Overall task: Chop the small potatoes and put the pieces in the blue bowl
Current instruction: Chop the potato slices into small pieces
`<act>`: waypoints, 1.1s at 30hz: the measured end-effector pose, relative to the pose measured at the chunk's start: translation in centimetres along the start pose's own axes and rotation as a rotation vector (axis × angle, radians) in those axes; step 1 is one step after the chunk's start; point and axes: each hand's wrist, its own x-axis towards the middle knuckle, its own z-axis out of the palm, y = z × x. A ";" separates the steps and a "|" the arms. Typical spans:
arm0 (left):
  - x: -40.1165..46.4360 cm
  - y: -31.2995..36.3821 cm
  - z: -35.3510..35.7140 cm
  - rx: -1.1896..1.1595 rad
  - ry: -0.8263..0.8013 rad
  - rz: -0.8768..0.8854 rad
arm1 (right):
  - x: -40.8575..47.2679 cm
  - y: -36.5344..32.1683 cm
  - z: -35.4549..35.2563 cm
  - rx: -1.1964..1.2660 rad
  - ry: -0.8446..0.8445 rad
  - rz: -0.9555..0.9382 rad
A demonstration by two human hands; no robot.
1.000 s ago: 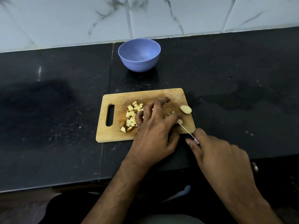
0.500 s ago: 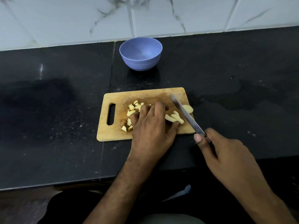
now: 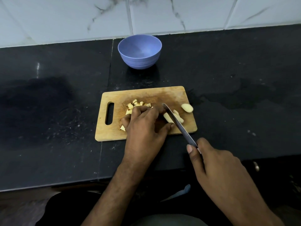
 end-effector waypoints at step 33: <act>0.3 -0.6 0.4 -0.018 0.017 0.008 | 2.0 -1.2 0.8 -0.149 -0.029 -0.002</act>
